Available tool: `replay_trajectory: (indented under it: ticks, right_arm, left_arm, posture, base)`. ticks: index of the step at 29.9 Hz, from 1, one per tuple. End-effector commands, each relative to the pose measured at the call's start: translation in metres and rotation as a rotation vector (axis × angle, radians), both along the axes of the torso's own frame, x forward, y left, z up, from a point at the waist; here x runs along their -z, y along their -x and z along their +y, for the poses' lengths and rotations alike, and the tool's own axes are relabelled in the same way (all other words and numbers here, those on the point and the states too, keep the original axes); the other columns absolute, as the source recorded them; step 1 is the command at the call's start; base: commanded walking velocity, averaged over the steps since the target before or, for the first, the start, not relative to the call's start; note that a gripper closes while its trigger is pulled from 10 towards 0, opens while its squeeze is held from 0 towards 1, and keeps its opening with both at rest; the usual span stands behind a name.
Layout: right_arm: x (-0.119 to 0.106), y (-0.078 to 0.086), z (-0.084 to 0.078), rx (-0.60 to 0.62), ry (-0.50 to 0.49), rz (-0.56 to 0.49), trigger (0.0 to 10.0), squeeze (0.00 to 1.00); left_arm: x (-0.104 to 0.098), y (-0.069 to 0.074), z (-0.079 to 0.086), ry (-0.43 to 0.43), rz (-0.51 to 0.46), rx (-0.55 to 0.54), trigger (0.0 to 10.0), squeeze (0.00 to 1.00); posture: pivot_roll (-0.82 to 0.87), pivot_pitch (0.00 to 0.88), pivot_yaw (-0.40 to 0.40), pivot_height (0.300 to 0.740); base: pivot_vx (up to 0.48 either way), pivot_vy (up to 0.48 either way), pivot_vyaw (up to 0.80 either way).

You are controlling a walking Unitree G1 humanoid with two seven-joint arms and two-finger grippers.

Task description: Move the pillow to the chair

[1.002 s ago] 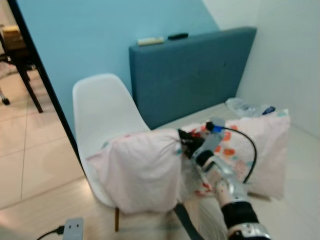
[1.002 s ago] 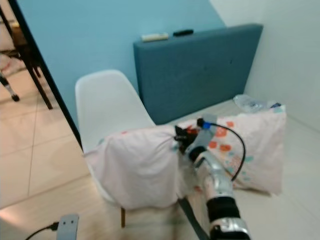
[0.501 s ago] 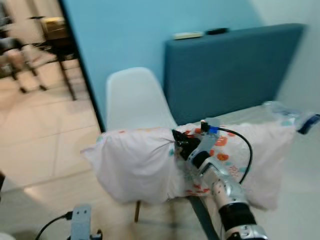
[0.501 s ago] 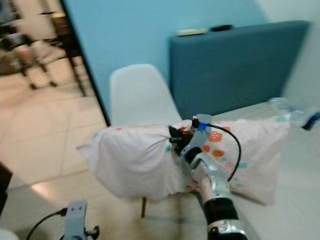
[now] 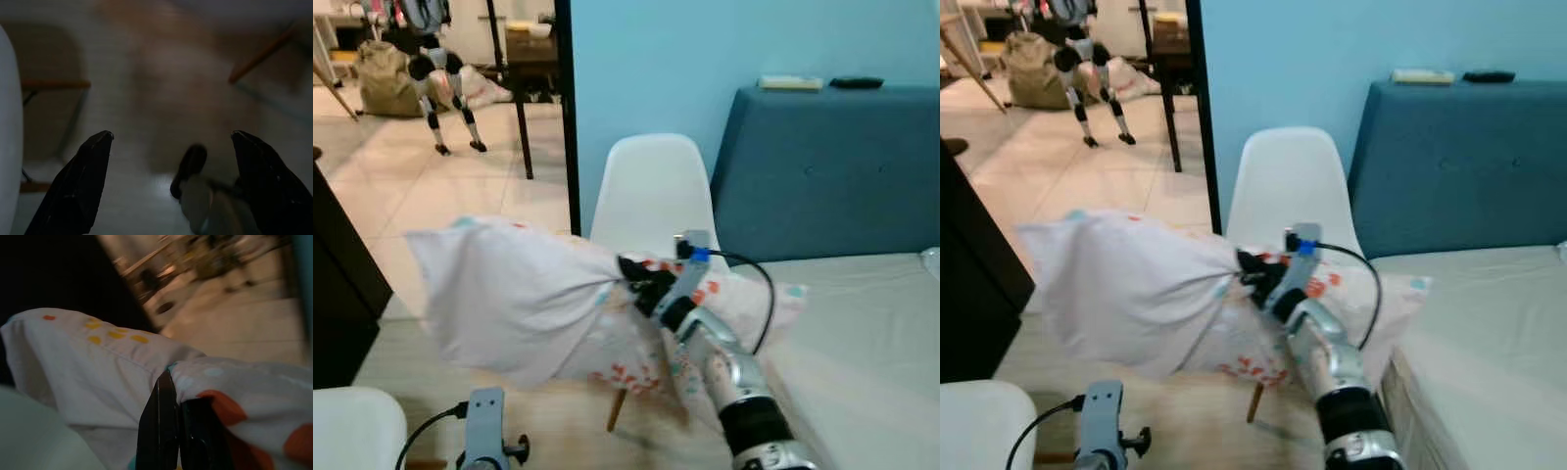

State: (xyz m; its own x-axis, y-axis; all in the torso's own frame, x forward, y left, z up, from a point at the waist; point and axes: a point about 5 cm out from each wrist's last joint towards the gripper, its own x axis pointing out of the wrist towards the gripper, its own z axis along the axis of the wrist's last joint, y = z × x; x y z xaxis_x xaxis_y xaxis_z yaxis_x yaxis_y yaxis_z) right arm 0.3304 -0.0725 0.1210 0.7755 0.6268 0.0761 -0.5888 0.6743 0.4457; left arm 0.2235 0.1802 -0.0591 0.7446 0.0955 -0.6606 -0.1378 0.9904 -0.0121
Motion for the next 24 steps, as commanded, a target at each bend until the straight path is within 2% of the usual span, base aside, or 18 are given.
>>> replay_trajectory:
  ticks: [1, 14, 24]
  right_arm:
    - [-0.012, -0.002, 0.004, -0.023, -0.015, -0.061, 10.0, 0.0]
    - [-0.011, -0.002, 0.009, -0.027, -0.013, -0.059, 10.0, 0.0]
    - [-0.011, -0.003, 0.01, -0.016, -0.005, -0.056, 10.0, 0.0]
  left_arm:
    - [0.004, 0.006, 0.0, -0.015, 0.021, 0.009, 10.0, 0.0]
    - [-0.002, -0.003, -0.009, -0.029, -0.027, 0.059, 10.0, 0.0]
    - [-0.009, -0.013, -0.016, 0.026, -0.079, 0.083, 10.0, 0.0]
  posture:
    - [0.07, 0.0, -0.041, 0.74]
    - [0.07, 0.0, -0.038, 0.74]
    - [0.08, 0.0, -0.044, 0.74]
  base:
    - [0.0, 0.0, 0.77]
    - [0.0, 0.0, 0.77]
    - [0.0, 0.0, 0.77]
